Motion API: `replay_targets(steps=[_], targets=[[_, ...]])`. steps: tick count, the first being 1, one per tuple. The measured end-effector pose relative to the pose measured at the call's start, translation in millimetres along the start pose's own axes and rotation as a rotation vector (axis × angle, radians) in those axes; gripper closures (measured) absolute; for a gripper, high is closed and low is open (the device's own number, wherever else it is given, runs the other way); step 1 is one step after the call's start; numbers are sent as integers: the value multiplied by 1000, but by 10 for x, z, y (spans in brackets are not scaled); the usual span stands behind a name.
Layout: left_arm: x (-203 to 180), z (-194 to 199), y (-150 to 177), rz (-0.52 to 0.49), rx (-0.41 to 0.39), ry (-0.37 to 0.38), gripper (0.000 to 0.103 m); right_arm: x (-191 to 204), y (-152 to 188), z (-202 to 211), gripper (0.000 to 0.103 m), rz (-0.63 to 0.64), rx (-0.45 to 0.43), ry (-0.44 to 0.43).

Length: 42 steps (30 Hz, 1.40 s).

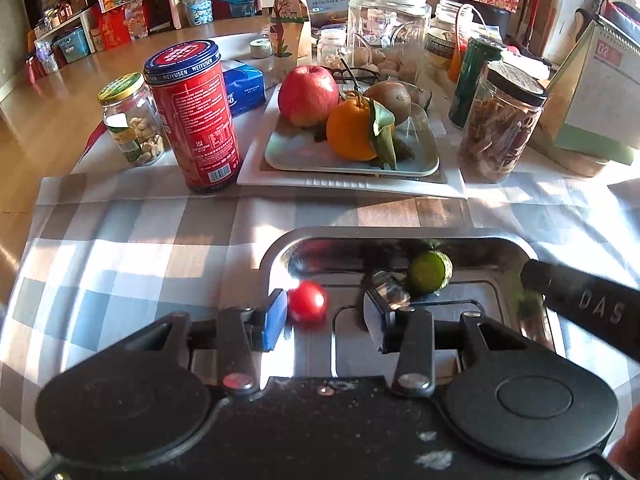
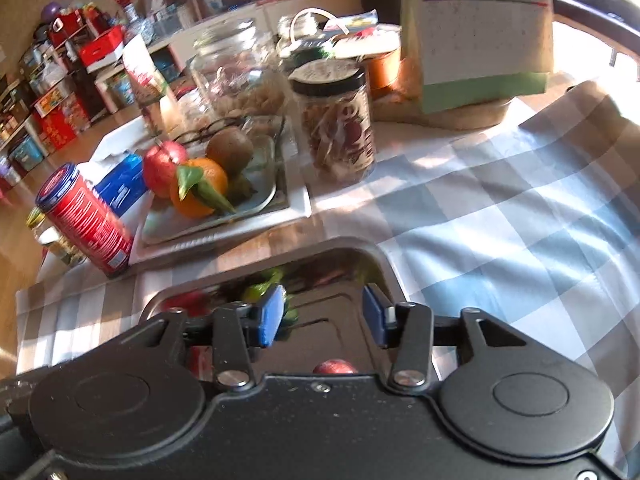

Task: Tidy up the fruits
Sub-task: 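Open the right tool to drop the cucumber in the tray while the left tool releases the passion fruit, then move both open tools back toward the remaining fruit cluster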

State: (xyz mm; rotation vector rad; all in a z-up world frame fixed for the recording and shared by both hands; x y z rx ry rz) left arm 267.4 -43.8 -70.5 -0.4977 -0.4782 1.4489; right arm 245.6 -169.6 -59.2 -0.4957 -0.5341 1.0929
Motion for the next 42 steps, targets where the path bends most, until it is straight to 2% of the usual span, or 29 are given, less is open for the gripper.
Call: replay_targets(steps=[9, 15, 17, 23, 32, 39, 42], targets=[[-8, 23, 1, -5, -6, 5, 59, 66, 22, -15, 47, 105, 8, 22], [-1, 51, -1, -6, -13, 4, 59, 162, 51, -2, 46, 130, 29, -39], [10, 56, -2, -1, -14, 2, 59, 169, 56, 8, 37, 137, 18, -25], [51, 91, -12, 13, -17, 1, 59, 108, 47, 4, 26, 111, 28, -3], [87, 252, 13, 18, -32, 8, 59, 59, 70, 150, 25, 122, 8, -15], [160, 471, 33, 24, -61, -5, 59, 61, 87, 339, 25, 148, -61, -33], [195, 570, 87, 32, -61, -11, 59, 71, 129, 411, 25, 159, -60, -43]])
Point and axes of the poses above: each gripper's, at about its wrist camera, not at the fingertips, and z roughly against the way its jaws point, x to its left, y to its underside, the point moved 7 cm from there along -z, roughly the way its jaws point
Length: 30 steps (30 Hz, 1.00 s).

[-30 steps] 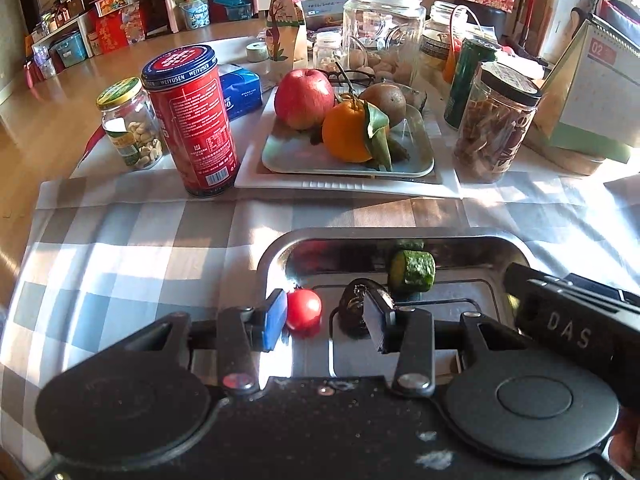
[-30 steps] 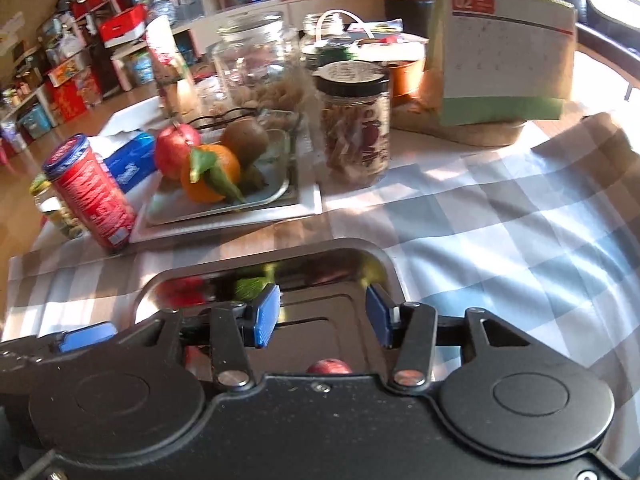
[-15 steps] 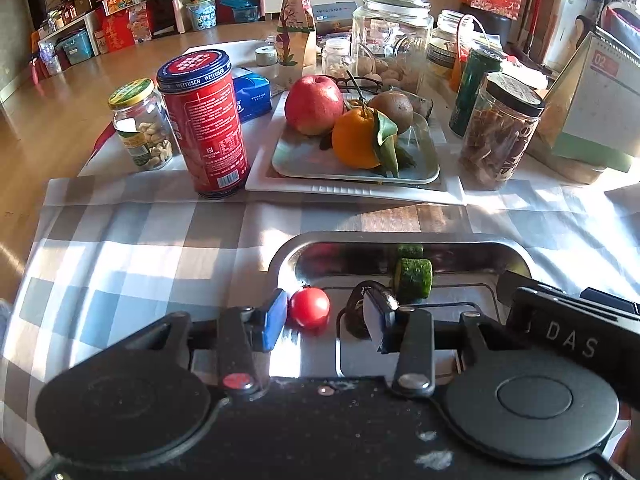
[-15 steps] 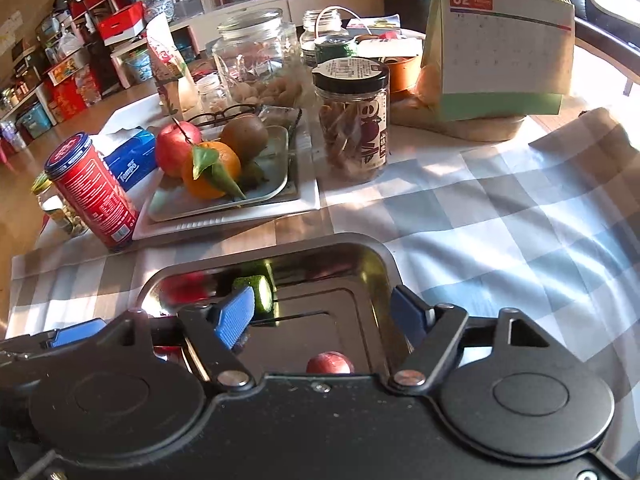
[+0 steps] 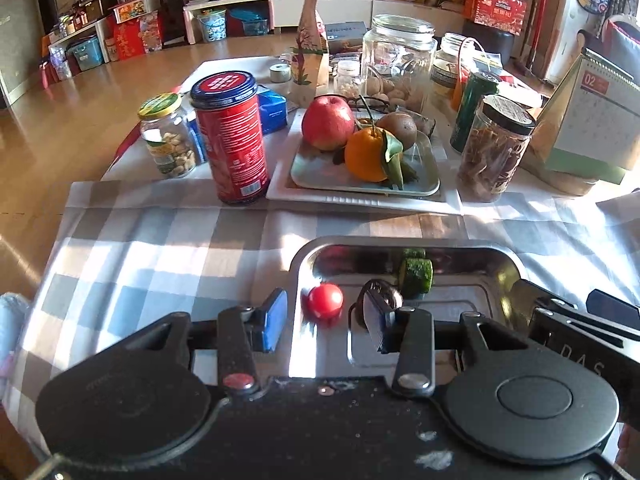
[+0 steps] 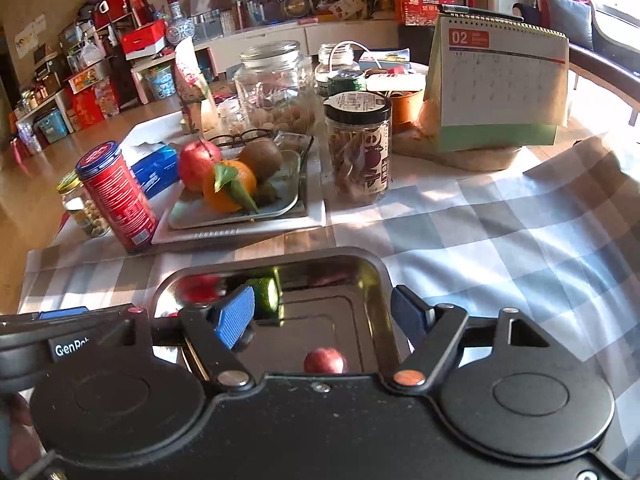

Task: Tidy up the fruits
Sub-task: 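Move both open tools back toward the remaining fruit cluster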

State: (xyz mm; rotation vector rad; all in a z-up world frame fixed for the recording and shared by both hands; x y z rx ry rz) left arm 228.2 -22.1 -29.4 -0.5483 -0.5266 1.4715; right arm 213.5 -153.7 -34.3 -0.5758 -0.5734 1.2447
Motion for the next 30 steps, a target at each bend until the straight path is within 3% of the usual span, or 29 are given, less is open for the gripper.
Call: replay_targets(steps=[9, 18, 26, 30], targets=[[99, 414, 305, -2, -14, 6, 59, -35, 200, 277, 25, -1, 21, -31], [120, 699, 745, -22, -7, 5, 59, -344, 536, 574, 26, -32, 25, 3], [158, 691, 1198, -4, 43, 1, 59, -634, 886, 799, 26, -54, 52, -5], [127, 646, 1398, -36, 81, 33, 59, -707, 1044, 875, 26, -71, 71, -23]])
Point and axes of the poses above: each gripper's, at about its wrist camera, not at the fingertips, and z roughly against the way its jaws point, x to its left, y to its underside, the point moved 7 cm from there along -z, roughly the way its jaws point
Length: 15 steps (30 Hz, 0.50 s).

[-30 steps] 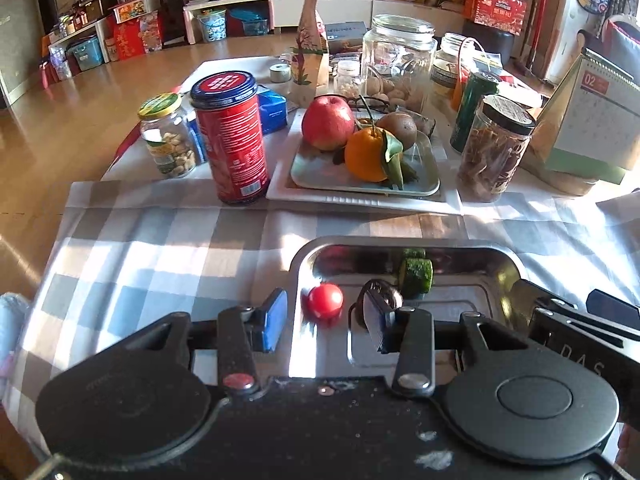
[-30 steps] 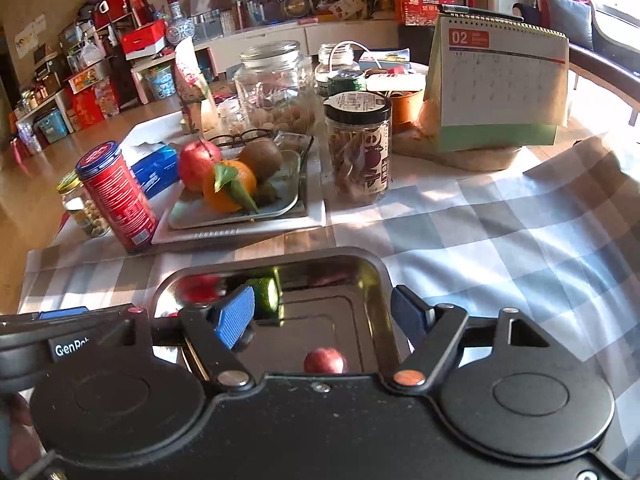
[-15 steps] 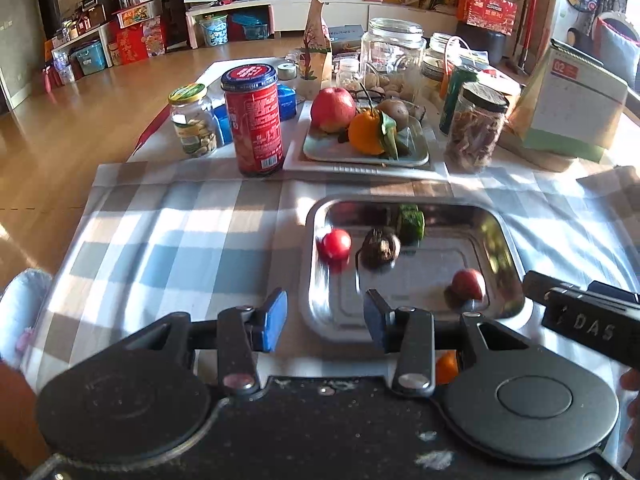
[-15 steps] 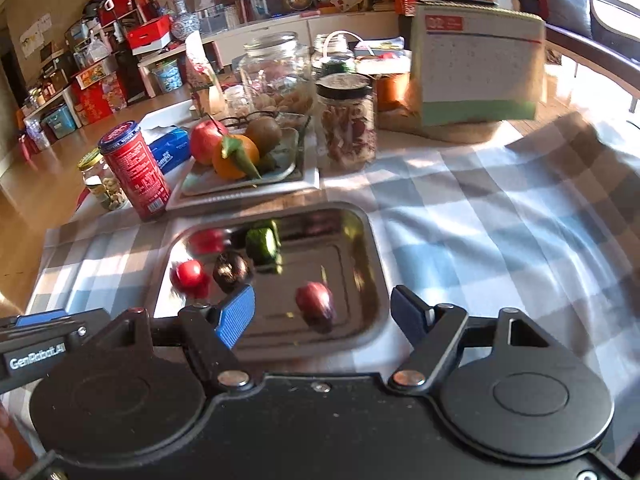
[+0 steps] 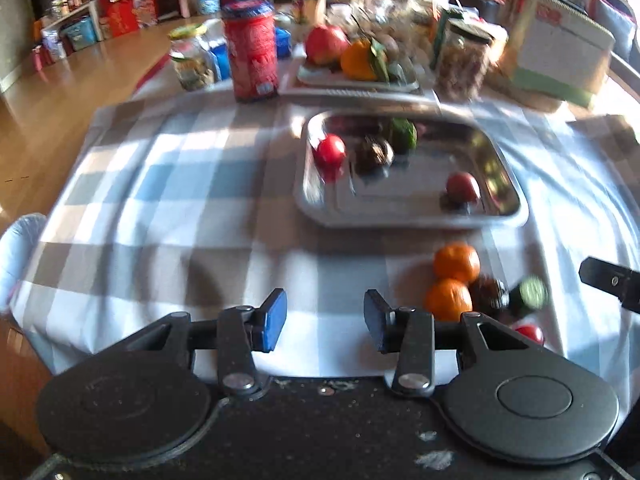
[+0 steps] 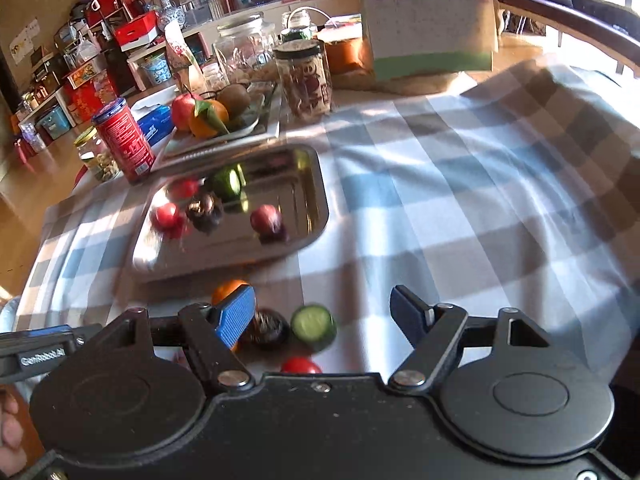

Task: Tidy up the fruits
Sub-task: 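Move both open tools back toward the remaining fruit cluster, then grasp the red cherry tomato with the right tool while the left tool grasps a red plum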

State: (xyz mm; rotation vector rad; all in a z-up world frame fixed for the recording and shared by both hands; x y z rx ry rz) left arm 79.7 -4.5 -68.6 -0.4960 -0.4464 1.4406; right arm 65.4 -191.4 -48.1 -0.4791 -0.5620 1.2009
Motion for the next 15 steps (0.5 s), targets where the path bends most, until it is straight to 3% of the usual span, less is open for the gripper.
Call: replay_targets(steps=[8, 15], targets=[[-192, 5, 244, -112, -10, 68, 59, 112, 402, 15, 35, 122, 42, -20], [-234, -126, 265, -70, 47, 106, 59, 229, 522, -162, 37, 179, 76, -22]])
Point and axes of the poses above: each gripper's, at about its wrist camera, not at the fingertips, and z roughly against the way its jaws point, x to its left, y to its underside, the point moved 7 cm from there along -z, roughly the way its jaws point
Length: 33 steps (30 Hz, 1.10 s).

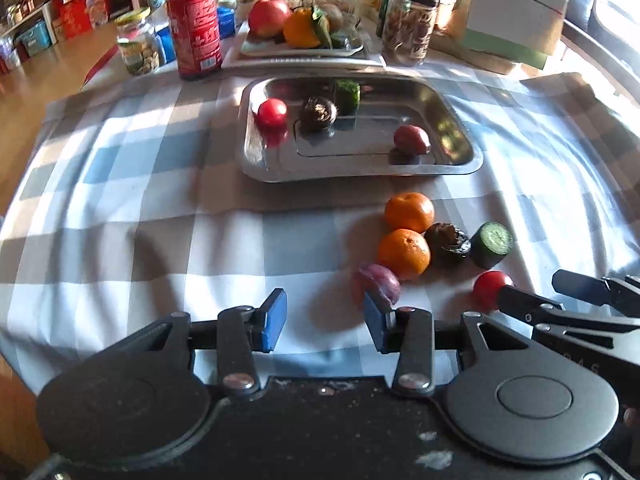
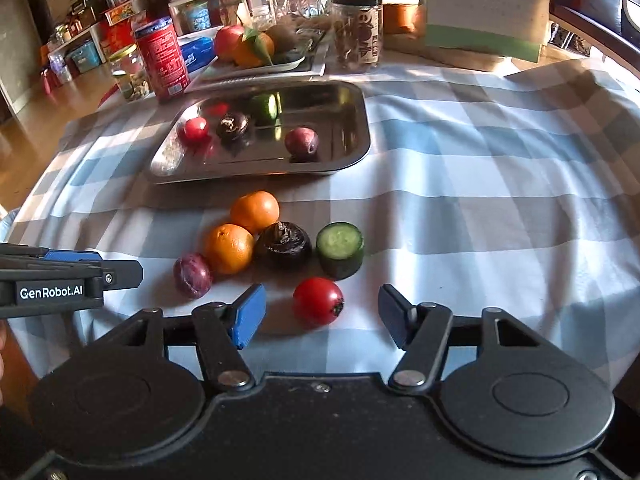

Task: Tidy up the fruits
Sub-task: 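Grasp the red cherry tomato with the right tool while the left tool grasps a red plum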

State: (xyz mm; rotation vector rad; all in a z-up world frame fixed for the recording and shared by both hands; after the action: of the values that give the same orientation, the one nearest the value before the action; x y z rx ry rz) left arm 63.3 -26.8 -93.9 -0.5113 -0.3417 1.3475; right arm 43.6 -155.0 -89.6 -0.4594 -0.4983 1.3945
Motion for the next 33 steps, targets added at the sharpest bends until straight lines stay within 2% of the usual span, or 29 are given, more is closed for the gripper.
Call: replay_targets(steps=[3, 7, 15, 22, 26, 33], targets=[[16, -70, 5, 10, 19, -3, 59, 18, 18, -60, 37, 3, 11, 2], [19, -116, 25, 17, 37, 9, 59, 35, 58, -136, 45, 30, 28, 10], [20, -152, 22, 30, 46, 24, 59, 41, 43, -198, 48, 31, 26, 21], [-46, -149, 20, 3, 30, 38, 59, 92, 75, -258, 48, 74, 32, 48], [-68, -163, 20, -3, 26, 44, 59, 97, 78, -279, 59, 86, 28, 51], [-100, -169, 17, -18, 10, 53, 59, 56, 44, -265, 60, 69, 26, 67]])
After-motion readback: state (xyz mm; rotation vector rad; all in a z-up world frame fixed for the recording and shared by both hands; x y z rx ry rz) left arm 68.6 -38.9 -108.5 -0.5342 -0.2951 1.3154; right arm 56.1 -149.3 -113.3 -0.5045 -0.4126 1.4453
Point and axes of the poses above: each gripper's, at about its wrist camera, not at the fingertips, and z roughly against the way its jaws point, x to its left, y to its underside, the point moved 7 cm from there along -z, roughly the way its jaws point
